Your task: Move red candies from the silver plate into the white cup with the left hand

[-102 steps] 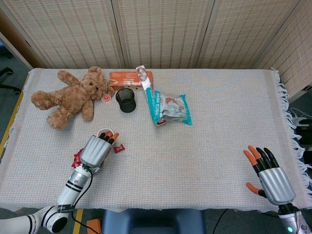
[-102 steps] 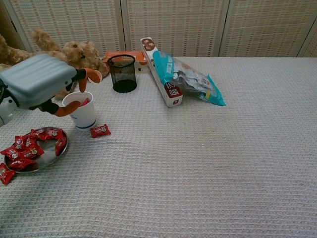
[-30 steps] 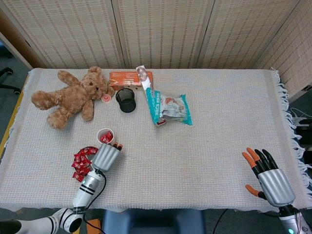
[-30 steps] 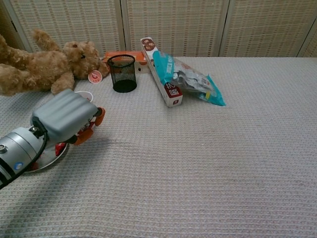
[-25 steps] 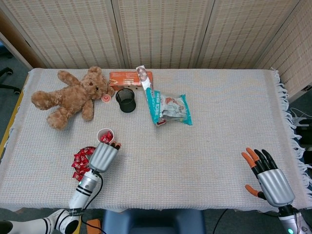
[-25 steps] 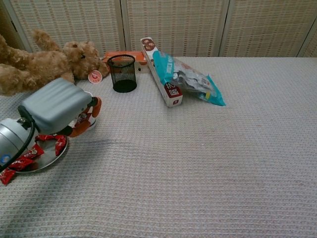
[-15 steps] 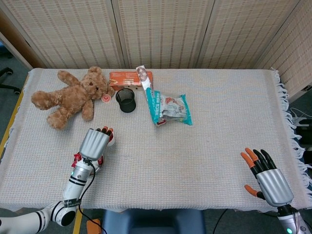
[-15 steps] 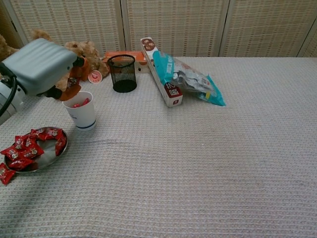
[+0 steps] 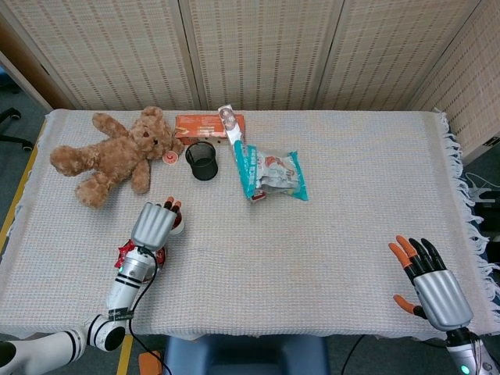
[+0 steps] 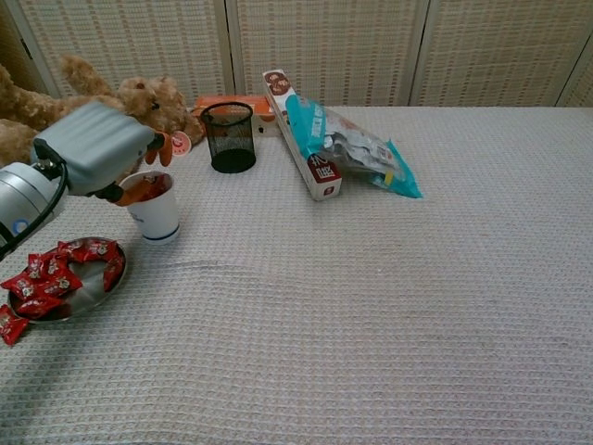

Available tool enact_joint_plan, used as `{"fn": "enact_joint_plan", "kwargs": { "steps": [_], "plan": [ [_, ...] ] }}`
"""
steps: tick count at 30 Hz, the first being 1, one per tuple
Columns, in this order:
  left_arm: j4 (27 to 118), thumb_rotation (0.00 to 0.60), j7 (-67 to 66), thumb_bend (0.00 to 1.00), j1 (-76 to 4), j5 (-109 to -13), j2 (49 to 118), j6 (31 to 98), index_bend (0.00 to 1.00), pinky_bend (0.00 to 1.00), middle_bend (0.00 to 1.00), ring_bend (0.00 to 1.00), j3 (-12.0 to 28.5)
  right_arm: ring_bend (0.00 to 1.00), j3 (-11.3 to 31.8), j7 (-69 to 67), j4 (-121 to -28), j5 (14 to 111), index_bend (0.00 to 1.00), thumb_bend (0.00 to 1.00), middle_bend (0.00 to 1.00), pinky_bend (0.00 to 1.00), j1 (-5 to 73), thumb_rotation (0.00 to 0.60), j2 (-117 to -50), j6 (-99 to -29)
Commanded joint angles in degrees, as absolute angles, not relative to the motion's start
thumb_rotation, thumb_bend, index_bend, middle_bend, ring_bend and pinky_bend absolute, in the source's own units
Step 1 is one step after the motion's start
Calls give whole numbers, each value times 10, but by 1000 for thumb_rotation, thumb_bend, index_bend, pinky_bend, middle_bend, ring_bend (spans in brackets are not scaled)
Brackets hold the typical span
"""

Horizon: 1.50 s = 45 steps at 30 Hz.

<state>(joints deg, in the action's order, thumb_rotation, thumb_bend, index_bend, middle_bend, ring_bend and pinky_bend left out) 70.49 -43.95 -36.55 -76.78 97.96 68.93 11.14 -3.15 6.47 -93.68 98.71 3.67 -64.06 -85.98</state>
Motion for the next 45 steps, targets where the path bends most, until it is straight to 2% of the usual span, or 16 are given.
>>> {"fn": "enact_joint_plan", "kwargs": {
  "steps": [1, 5, 10, 15, 18, 26, 39, 45],
  "plan": [
    [731, 600, -432, 434, -361, -775, 970, 698, 285, 1000, 283, 751, 105, 0, -32, 66, -937, 989, 0, 67, 0, 0, 37, 600, -642, -859],
    [796, 600, -416, 434, -337, -797, 934, 727, 247, 1000, 245, 752, 81, 0, -33, 64, -937, 990, 0, 67, 0, 0, 36, 600, -641, -862],
    [864, 600, -330, 430, -264, -838, 869, 792, 193, 1000, 239, 753, 16, 0, -34, 61, -935, 995, 0, 68, 0, 0, 35, 600, -641, -866],
    [848, 600, -261, 425, -191, -855, 844, 838, 149, 1000, 231, 752, -46, 0, -37, 65, -936, 1004, 0, 67, 0, 0, 36, 600, -644, -866],
    [808, 600, -234, 421, -152, -860, 853, 864, 149, 1000, 240, 753, -67, 0, -38, 67, -936, 1006, 0, 67, 0, 0, 37, 600, -645, -865],
    [694, 600, -194, 418, -77, -848, 916, 922, 157, 1000, 362, 753, -61, 0, -40, 70, -936, 1010, 0, 68, 0, 0, 40, 600, -646, -858],
    [621, 600, -199, 398, -74, -845, 973, 859, 156, 1000, 392, 753, -48, 0, -42, 66, -934, 1013, 0, 67, 0, 0, 39, 600, -645, -863],
    [619, 600, -208, 391, -80, -859, 984, 856, 151, 1000, 380, 753, -39, 0, -42, 69, -936, 1011, 0, 68, 0, 0, 40, 600, -645, -858]
  ]
}}
